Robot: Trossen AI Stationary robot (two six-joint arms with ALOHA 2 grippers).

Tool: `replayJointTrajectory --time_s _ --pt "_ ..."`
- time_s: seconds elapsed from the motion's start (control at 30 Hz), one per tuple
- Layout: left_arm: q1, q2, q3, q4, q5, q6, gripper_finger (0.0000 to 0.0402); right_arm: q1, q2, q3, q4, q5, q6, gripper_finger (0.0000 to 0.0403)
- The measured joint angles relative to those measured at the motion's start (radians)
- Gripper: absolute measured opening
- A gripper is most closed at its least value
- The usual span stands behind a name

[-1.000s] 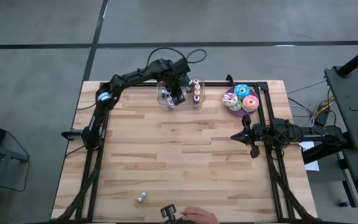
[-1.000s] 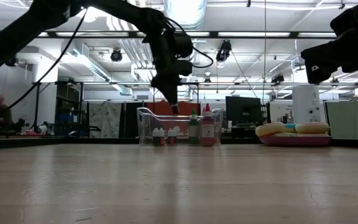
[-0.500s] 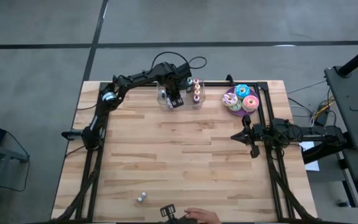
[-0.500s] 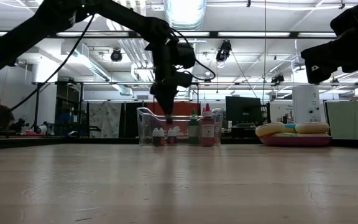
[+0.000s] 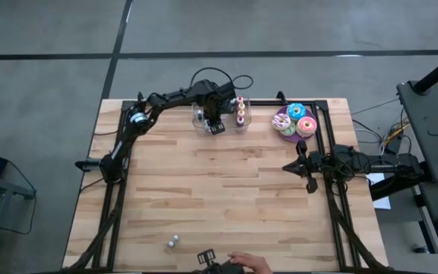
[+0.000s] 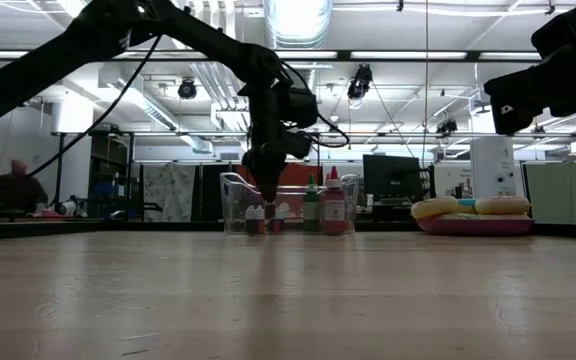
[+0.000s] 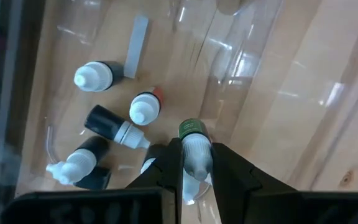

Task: Pick & Place food coloring
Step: Put the top small green food coloring bottle into the transparent bin

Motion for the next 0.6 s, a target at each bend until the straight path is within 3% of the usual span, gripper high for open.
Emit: replayJointTrajectory --time_s 0.6 --pt "0.0 0.046 0.0 0.016 0.0 0.014 0.0039 0.0 0.0 0.0 0.0 0.0 0.0 0.0009"
